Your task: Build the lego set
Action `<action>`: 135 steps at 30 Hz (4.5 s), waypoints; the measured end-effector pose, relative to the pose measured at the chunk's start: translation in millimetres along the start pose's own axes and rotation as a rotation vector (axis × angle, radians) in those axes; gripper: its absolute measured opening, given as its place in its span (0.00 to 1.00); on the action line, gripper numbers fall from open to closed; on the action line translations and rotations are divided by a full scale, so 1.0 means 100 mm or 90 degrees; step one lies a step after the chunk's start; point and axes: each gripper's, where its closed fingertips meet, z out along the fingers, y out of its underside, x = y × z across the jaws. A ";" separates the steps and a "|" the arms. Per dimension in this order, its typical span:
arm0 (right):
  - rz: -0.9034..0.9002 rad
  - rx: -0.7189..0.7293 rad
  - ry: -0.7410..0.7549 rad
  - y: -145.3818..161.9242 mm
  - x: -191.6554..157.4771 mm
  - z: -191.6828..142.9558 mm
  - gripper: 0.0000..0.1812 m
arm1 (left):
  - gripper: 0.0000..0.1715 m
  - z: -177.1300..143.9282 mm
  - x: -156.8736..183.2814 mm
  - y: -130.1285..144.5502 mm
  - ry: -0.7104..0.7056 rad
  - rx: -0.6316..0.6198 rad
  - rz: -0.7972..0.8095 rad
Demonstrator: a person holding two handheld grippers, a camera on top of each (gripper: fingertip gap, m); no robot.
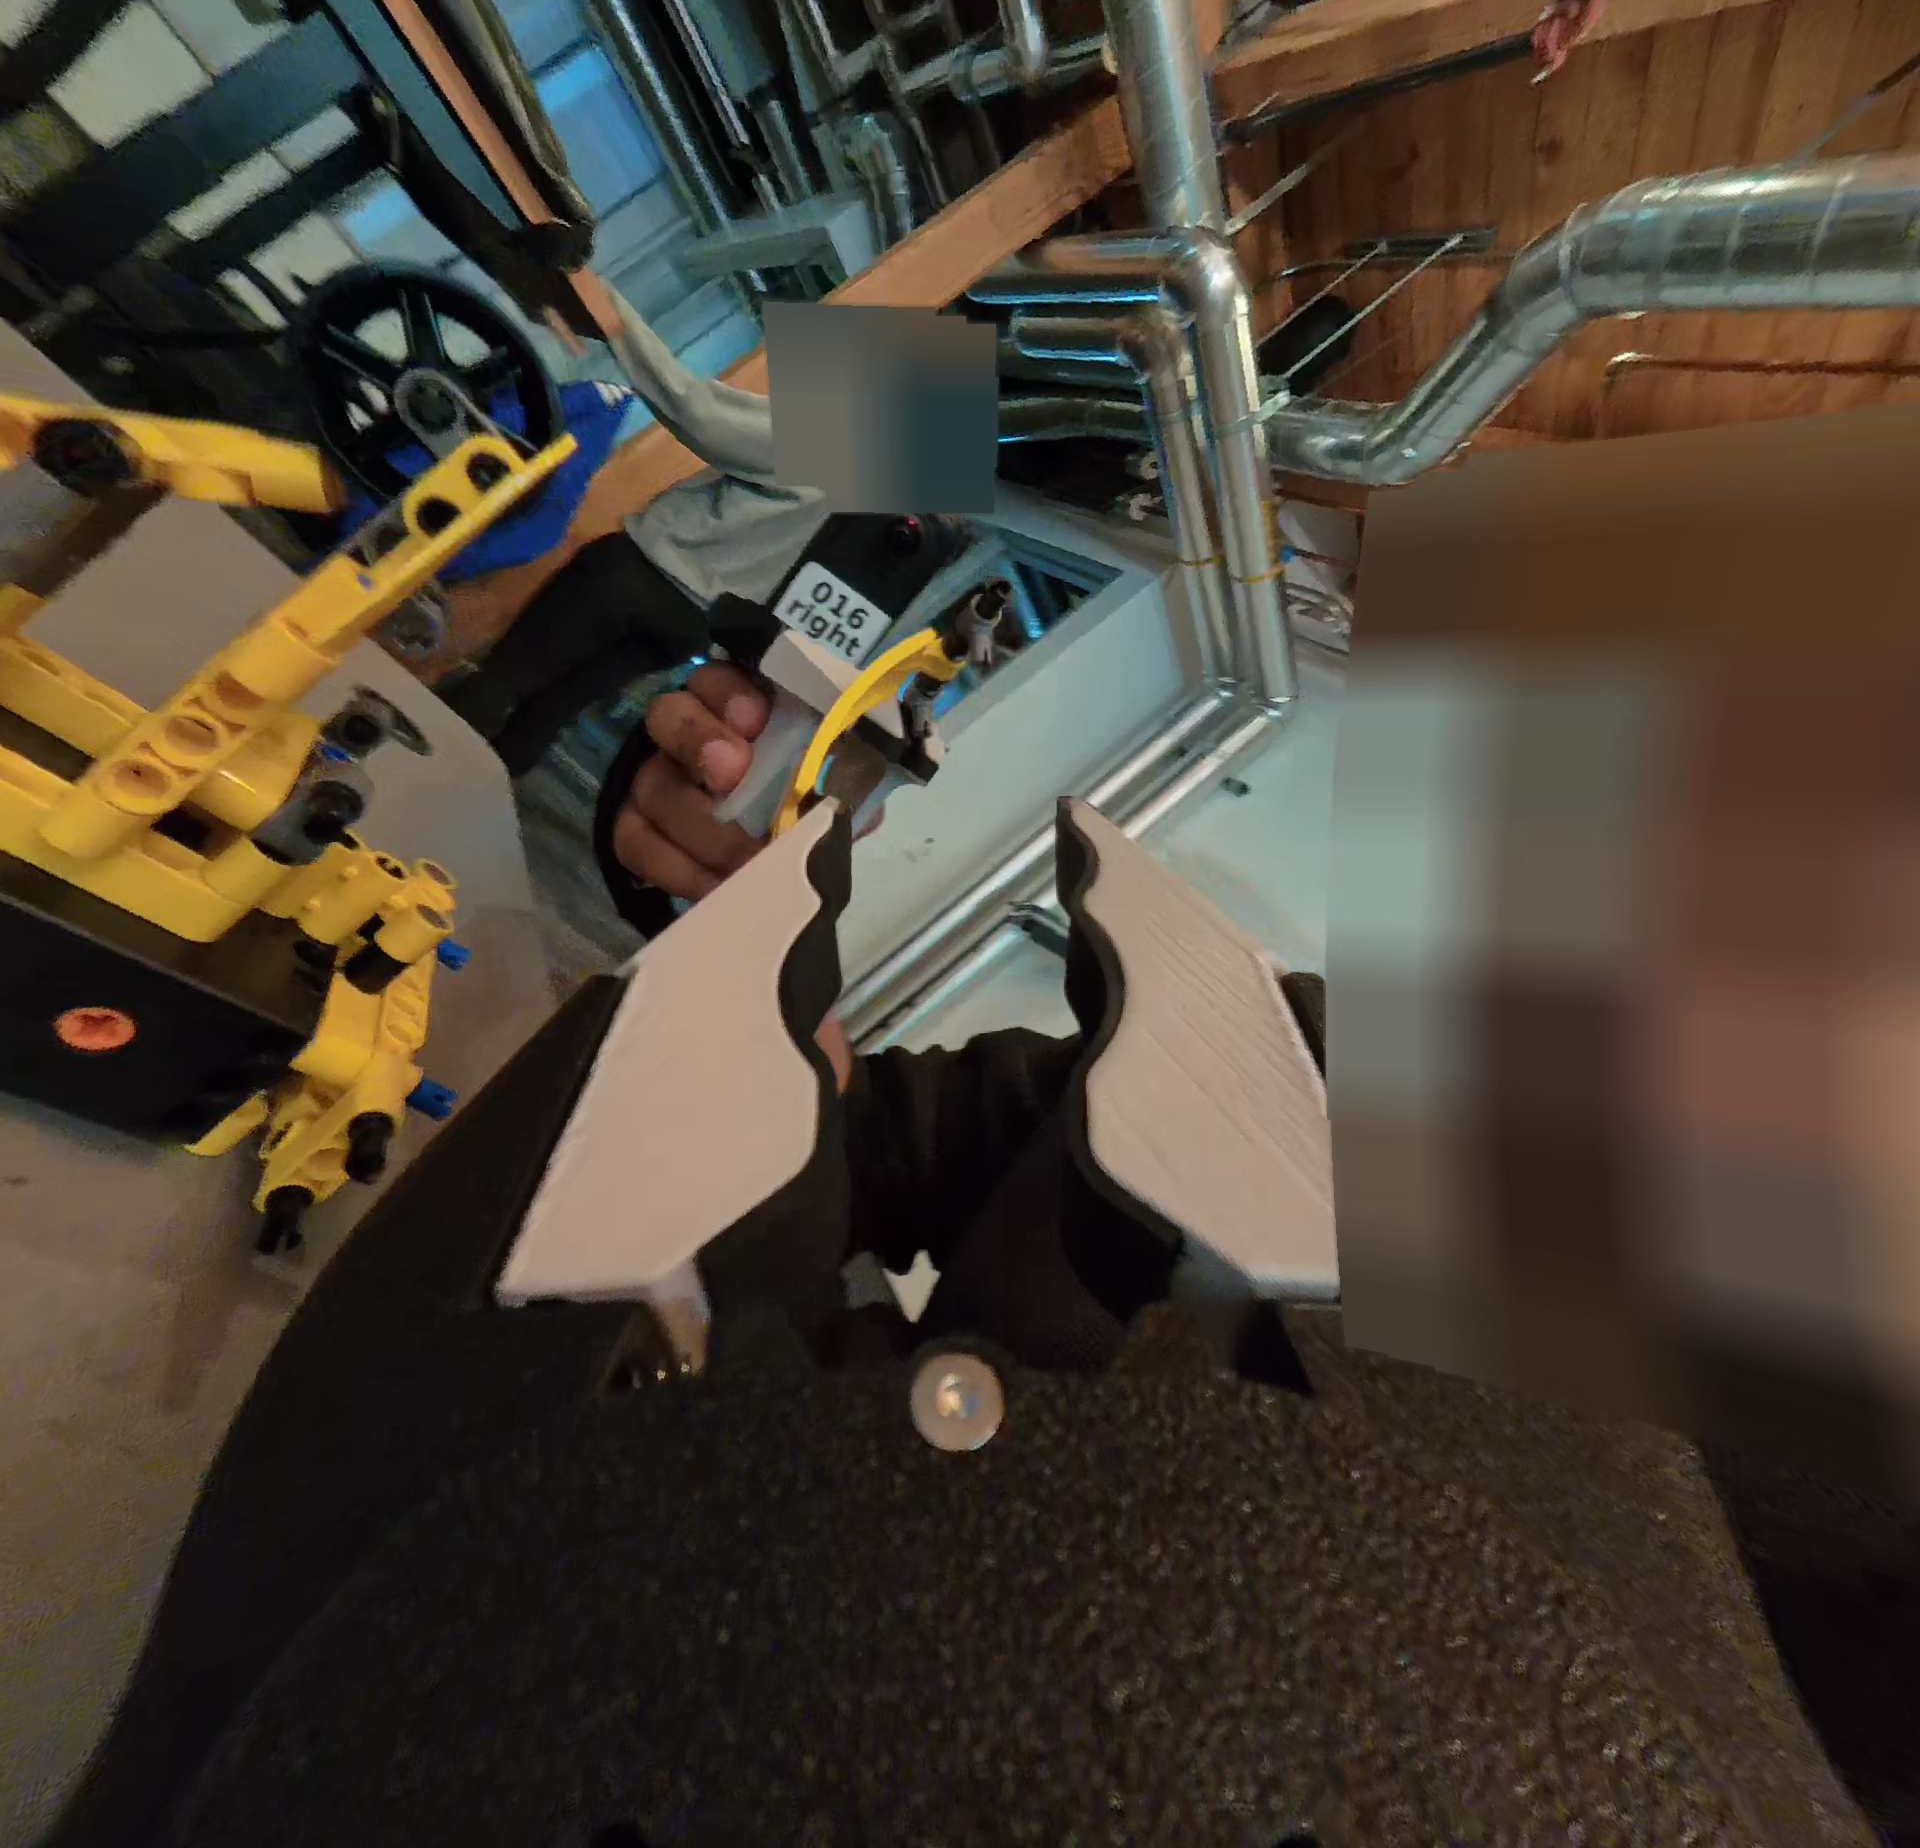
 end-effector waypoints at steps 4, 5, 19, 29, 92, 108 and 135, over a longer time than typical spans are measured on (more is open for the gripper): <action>-0.002 0.034 0.053 -0.09 0.17 -0.12 0.02 | 0.23 -0.06 -0.08 -0.11 -0.108 0.020 0.109; -0.002 0.044 0.074 -0.11 0.25 -0.14 0.02 | 0.23 -0.08 -0.10 -0.14 -0.142 0.024 0.141; -0.095 -0.055 0.329 0.14 0.90 -0.69 0.02 | 0.22 -0.47 -0.56 -0.39 -0.481 0.027 0.367; -0.068 -0.024 0.296 0.13 0.90 -0.67 0.01 | 0.22 -0.48 -0.49 -0.44 -0.424 0.065 0.337; -0.513 -0.243 0.169 0.48 -0.05 0.14 0.02 | 0.24 0.10 0.00 0.34 -0.024 -0.141 0.170; -0.556 -0.322 0.197 0.64 0.08 0.08 0.02 | 0.18 0.12 -0.23 0.30 -0.122 -0.135 0.185; -0.341 -0.185 0.176 0.43 0.13 0.21 0.10 | 0.00 0.01 -0.30 0.09 -0.208 -0.054 0.250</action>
